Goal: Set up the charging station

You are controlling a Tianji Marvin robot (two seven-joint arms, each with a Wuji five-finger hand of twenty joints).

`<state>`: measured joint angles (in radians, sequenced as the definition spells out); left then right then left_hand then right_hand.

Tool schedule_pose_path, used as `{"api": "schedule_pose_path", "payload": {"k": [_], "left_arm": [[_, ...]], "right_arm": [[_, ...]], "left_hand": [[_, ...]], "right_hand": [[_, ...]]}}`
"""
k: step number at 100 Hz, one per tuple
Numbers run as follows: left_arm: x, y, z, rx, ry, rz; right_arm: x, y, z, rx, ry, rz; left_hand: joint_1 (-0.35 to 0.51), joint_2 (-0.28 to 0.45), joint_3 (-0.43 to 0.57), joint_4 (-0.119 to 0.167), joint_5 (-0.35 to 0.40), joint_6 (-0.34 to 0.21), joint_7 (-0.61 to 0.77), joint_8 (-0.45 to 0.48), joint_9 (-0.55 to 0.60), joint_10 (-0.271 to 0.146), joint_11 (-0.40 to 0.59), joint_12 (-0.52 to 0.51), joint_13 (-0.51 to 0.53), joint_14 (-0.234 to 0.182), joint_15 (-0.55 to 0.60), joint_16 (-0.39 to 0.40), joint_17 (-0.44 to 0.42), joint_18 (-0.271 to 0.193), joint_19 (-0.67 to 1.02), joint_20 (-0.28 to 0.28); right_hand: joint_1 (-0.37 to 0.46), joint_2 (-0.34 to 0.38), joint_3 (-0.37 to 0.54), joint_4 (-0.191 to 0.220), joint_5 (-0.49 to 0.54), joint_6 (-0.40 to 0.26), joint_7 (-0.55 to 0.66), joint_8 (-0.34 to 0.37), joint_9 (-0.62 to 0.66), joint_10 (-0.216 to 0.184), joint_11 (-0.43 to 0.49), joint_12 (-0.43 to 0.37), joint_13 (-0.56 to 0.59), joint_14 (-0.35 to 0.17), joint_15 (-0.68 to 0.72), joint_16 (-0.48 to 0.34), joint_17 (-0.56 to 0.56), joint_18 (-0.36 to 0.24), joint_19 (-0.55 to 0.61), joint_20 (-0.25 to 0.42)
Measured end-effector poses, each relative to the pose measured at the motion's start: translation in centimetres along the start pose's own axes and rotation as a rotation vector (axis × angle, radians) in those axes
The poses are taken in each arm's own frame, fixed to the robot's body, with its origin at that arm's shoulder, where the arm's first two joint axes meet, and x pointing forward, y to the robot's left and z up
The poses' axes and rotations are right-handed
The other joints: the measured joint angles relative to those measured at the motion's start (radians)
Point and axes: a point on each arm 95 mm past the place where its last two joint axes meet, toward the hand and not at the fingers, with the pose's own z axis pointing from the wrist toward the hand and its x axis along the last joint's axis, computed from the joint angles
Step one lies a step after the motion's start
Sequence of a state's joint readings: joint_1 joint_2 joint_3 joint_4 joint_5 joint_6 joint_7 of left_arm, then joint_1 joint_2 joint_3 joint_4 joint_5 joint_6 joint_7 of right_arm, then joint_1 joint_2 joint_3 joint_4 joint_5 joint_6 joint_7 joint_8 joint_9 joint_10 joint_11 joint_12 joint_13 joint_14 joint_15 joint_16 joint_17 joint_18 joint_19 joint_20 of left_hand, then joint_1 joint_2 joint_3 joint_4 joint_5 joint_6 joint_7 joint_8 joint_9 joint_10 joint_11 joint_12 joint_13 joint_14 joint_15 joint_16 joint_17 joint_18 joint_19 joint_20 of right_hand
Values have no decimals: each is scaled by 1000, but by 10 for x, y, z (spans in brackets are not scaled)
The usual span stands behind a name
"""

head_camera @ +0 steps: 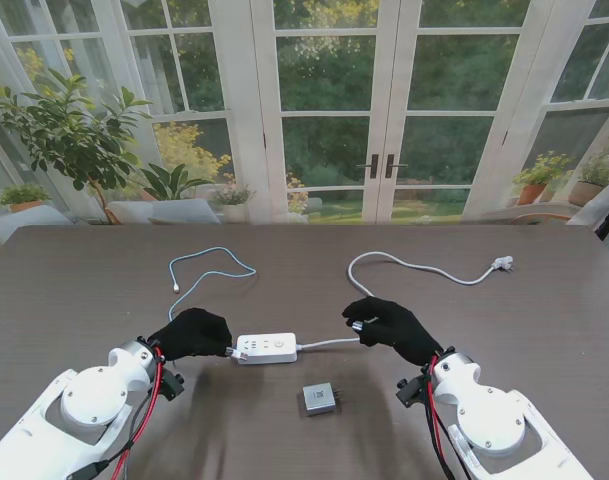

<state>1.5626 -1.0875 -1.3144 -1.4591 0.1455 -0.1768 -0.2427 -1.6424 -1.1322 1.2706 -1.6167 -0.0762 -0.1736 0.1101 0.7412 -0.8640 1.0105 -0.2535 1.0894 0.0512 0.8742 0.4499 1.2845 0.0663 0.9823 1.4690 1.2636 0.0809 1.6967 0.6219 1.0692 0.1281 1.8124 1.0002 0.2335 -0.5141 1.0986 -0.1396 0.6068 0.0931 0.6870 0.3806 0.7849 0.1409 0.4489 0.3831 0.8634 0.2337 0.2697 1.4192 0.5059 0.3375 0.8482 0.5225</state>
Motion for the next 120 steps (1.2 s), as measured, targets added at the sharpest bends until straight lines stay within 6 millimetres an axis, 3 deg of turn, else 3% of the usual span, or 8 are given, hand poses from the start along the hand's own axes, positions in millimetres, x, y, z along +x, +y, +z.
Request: {"api": "schedule_pose_path", "payload": {"k": [18,29,31,45,61,71,120], "left_arm": [[3,-3,-1,41,-4,-17],[5,-4,0,52,1,-18],[5,-4,0,55,2,-19],[6,-4,1,67,5,-18],[7,-4,1,78,3,-26],[7,-3,2,88,-1,-37],[9,1,4,95,4,-49]], "right_arm": [[0,-7,-2,-19,43,-196],[-3,-15,-2,1,49,-258],[-4,-16,-2,5,51,-275],[-5,-27,-1,39,73,-373],[-11,-38,0,38,105,-482],[-15,-45,-1,64,109,-506],[-28,-73,-7,128,94,-667]], "left_hand": [[0,0,0,0,0,0,0,8,0,0,0,0,0,-2,0,0,0,0,0,-1],[0,0,0,0,0,0,0,11,0,0,0,0,0,-4,0,0,0,0,0,-2],[0,0,0,0,0,0,0,11,0,0,0,0,0,-4,0,0,0,0,0,-2],[0,0,0,0,0,0,0,12,0,0,0,0,0,-4,0,0,0,0,0,-2],[-2,10,0,0,0,1,0,14,0,0,0,0,0,-5,1,-1,0,0,0,-3],[-2,10,0,0,0,1,0,18,0,0,0,0,0,-5,1,-1,0,0,0,-3],[-2,12,0,0,0,4,0,23,0,0,0,0,1,-9,1,-1,0,0,0,-4]], "right_hand": [[10,-184,58,-3,37,-23,0,8,6,-6,38,39,27,-22,44,0,18,0,60,11],[20,-300,111,-21,49,-24,1,25,4,-14,87,72,51,-35,81,0,27,-1,116,14],[19,-321,112,-41,49,-24,1,29,4,-16,97,77,51,-37,90,0,30,-2,126,15],[31,-474,166,-51,50,-35,1,33,-10,-30,158,123,42,-50,163,0,30,-18,185,18],[32,-595,204,-70,65,-50,3,42,-8,-49,195,160,72,-66,240,0,43,-24,231,18],[28,-631,207,-73,75,-61,5,43,-8,-53,196,170,86,-72,255,0,51,-26,244,18],[-23,-644,207,-82,37,-60,0,43,-33,-64,198,182,85,-76,277,0,52,-34,245,18]]}}
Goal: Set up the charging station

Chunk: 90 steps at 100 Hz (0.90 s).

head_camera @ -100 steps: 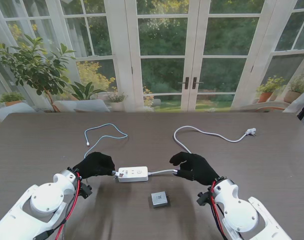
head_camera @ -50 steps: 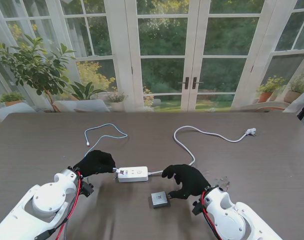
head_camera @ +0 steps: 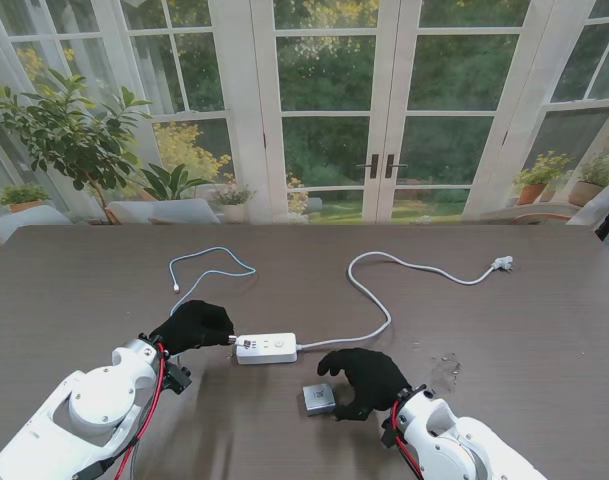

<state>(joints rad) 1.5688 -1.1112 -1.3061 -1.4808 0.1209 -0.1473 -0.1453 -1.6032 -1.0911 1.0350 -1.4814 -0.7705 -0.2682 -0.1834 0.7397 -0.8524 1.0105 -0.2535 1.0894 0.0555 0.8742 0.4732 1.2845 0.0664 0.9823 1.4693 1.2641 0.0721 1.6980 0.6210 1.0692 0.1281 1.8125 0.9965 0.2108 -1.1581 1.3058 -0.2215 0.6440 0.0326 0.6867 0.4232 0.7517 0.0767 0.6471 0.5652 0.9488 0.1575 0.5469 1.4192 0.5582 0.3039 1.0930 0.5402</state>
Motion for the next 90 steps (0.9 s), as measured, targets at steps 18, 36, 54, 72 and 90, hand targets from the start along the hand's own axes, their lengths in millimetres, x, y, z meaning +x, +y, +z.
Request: {"api": "schedule_pose_path", "payload": {"k": [18,36,54,72,90], "left_arm": [[1,2,1,-1,8,-2],[2,3,2,-4,11,-2],[2,4,2,-4,11,-3],[2,6,2,-8,11,-3],[2,7,2,-5,10,-6]], "right_arm": [[4,-5,3,15,-15,-49],[9,-8,5,44,-30,-123],[14,-11,9,41,-52,-179],[19,-14,13,23,-62,-223],[19,-18,16,13,-65,-247]], "left_hand": [[0,10,-2,0,-1,2,0,1,0,0,0,0,0,-2,0,0,0,0,0,0],[0,10,-2,0,-1,2,0,2,0,0,0,0,0,-2,0,0,0,0,0,0],[0,10,-4,0,-1,2,0,3,0,0,0,0,0,-3,0,0,0,0,0,-1],[0,10,-10,0,-1,2,0,5,0,0,0,0,0,-3,1,0,0,0,0,-8],[0,10,-11,0,-1,2,0,5,0,0,0,0,0,-3,1,0,0,0,0,-8]], "right_hand": [[-11,5,-2,-2,-40,10,0,-9,-42,-1,-1,2,-15,0,2,0,-13,0,0,0],[-11,16,-10,-9,-63,13,0,-22,-63,-1,1,3,-18,0,26,0,-21,-11,0,0],[-11,28,-12,-9,-72,39,1,-22,-61,-1,50,38,-18,-10,93,0,-21,-23,28,0],[-11,26,-12,-9,-72,46,1,15,-60,-1,109,86,-16,-21,180,0,3,-34,83,3],[4,25,-10,-9,-70,45,87,73,-59,-11,172,145,4,-37,289,0,28,-53,144,10]]}}
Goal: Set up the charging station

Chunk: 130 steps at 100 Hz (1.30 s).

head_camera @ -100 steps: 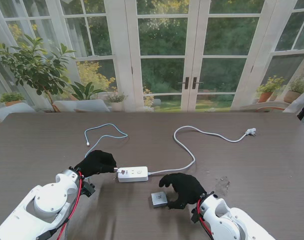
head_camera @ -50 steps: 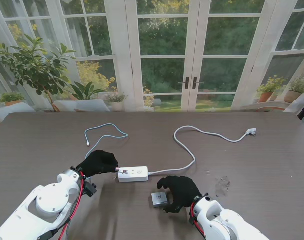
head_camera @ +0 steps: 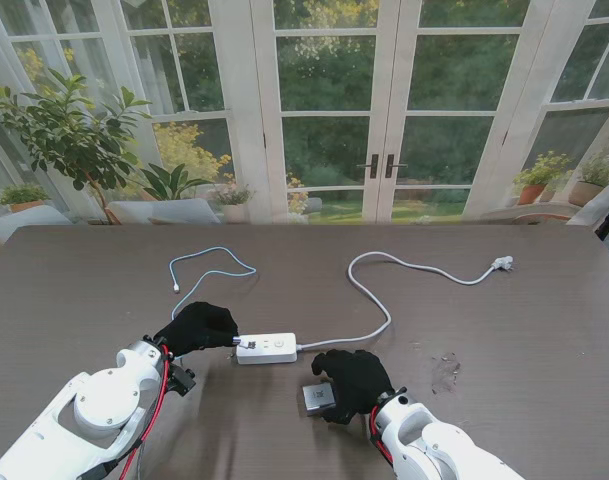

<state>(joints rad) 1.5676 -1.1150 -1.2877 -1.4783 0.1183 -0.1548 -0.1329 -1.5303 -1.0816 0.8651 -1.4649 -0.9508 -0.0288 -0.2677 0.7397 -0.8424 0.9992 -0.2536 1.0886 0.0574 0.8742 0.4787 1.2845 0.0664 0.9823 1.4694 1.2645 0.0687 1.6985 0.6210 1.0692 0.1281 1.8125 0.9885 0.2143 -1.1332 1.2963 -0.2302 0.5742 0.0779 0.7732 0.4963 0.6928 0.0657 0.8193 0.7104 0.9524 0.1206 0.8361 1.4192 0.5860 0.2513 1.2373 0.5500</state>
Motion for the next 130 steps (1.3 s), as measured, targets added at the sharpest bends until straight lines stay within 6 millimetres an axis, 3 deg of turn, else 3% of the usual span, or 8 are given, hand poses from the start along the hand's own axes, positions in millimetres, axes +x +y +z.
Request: {"api": "schedule_pose_path", "payload": {"k": [8,18,53,73,83,92,111,130], "left_arm": [[0,1,0,1,-1,-1],[0,1,-1,2,-2,-2],[1,1,-1,4,-2,-3],[1,2,-2,3,-4,-5],[1,3,-2,2,-5,-6],[2,3,-3,2,-7,-7],[2,4,-4,1,-11,-10],[2,4,-4,-2,-11,-10]], "right_arm": [[0,-2,1,3,2,-8],[0,-4,1,-8,0,-27],[1,-12,2,7,8,-47],[2,-14,4,7,18,-48],[2,-13,5,3,24,-45],[1,-13,5,1,28,-45],[2,-13,4,-3,47,-47],[1,-14,4,9,82,-47]], "left_hand": [[0,0,0,0,0,0,0,0,0,0,0,0,0,0,0,0,0,0,0,0],[0,0,0,0,0,0,0,1,0,0,0,0,0,0,0,0,0,0,0,0],[0,20,-10,0,0,0,0,2,0,0,0,0,0,0,0,0,0,0,0,-1],[0,21,-10,0,0,0,0,3,0,0,0,0,0,0,0,0,0,0,0,-1],[0,21,-10,0,0,0,0,3,0,0,0,0,0,0,0,0,0,0,0,-1],[0,21,-10,0,0,0,0,3,0,0,0,0,0,0,0,0,0,0,0,-1],[0,29,-15,0,0,1,0,3,0,0,0,0,0,-1,0,0,0,0,0,-1],[0,30,-15,0,-1,1,0,4,0,0,0,0,0,-1,0,0,0,0,0,-1]], "right_hand": [[15,-1,7,0,1,-3,0,15,15,-8,30,24,19,-9,45,0,19,-7,27,6],[16,-12,9,-1,11,-23,127,37,38,-16,58,51,12,-19,94,0,28,-14,64,9],[52,-12,19,0,68,-65,125,63,90,-34,96,102,60,-30,139,0,57,-20,110,17],[83,-3,20,-14,152,-111,135,74,207,-60,106,110,115,-42,151,0,99,-26,127,17],[119,13,5,-130,166,-113,162,-54,259,-67,106,127,144,-45,165,0,108,-28,135,17],[123,13,-9,-178,168,-120,215,-129,275,-72,106,139,136,-45,166,0,112,-30,135,15],[132,31,-48,-196,180,-127,236,-178,330,-78,98,163,187,-50,166,0,140,-43,136,7],[109,146,-79,-200,137,-118,249,-165,330,-78,95,208,211,-72,205,0,168,-58,148,5]]}}
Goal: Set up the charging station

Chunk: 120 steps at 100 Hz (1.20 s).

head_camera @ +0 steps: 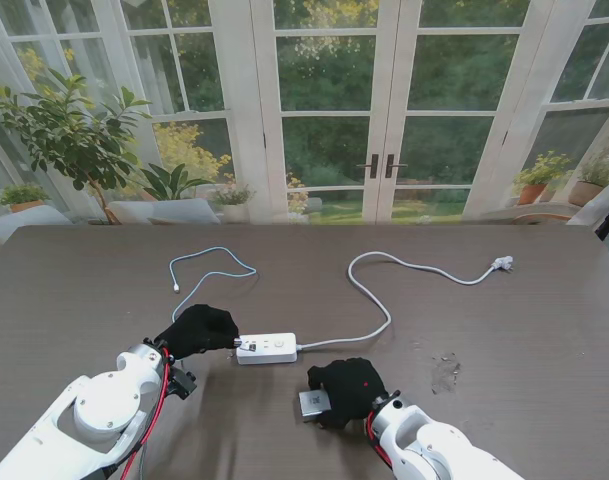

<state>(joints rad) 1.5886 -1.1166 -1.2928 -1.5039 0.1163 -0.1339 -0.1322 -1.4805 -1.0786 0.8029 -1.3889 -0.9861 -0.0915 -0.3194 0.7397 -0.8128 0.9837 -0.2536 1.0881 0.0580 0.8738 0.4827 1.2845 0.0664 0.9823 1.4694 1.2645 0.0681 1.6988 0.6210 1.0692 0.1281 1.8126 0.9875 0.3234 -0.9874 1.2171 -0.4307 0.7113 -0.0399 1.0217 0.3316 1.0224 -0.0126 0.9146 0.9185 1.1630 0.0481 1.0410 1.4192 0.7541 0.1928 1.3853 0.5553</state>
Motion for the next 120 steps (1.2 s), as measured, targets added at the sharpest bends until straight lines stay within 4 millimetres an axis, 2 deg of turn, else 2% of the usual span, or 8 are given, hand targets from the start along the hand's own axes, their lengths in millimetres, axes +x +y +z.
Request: {"api": "schedule_pose_path", "payload": {"k": [8,20,45,75,92,120], "left_arm": [[0,0,0,-2,0,-1],[0,1,0,-6,1,-1],[1,1,2,-14,6,0],[2,2,6,-23,18,-1],[5,3,8,-24,27,2],[10,4,11,-27,48,3]], "right_arm": [[-1,-1,0,13,5,15],[-5,1,0,25,-1,50],[-7,8,-3,2,-20,98],[0,31,-6,-55,-56,203],[5,42,-1,-85,-82,252],[13,47,14,-100,-72,272]], "left_hand": [[0,0,0,0,0,0,0,0,0,0,0,0,0,0,0,0,0,0,0,0],[0,0,0,0,0,0,0,1,0,0,0,0,0,0,0,0,0,0,0,0],[0,1,0,0,0,0,0,1,0,0,0,0,0,0,0,0,0,0,0,0],[0,8,-2,0,0,0,0,3,0,0,0,0,0,0,0,0,0,0,0,-1],[0,8,-3,0,0,0,0,4,0,0,0,0,0,0,0,0,0,0,0,-1],[0,8,-3,0,0,0,0,4,0,0,0,0,0,0,0,0,0,0,0,-2]], "right_hand": [[-16,59,0,0,-32,20,10,35,-1,11,0,38,14,-1,30,0,8,0,9,0],[-18,93,-1,0,-50,45,10,52,-1,28,1,55,36,-3,56,0,24,0,15,0],[-18,98,-1,0,-51,50,10,57,-1,32,1,63,41,-3,60,0,44,0,24,0],[-18,98,-1,0,-51,50,10,60,-1,32,1,63,51,-5,60,0,49,0,24,0],[-18,98,-1,0,-51,51,10,60,-1,33,1,63,51,-5,60,0,49,0,24,0],[-18,99,-1,0,-51,53,10,60,-1,34,2,63,51,-5,60,0,49,0,24,0]]}}
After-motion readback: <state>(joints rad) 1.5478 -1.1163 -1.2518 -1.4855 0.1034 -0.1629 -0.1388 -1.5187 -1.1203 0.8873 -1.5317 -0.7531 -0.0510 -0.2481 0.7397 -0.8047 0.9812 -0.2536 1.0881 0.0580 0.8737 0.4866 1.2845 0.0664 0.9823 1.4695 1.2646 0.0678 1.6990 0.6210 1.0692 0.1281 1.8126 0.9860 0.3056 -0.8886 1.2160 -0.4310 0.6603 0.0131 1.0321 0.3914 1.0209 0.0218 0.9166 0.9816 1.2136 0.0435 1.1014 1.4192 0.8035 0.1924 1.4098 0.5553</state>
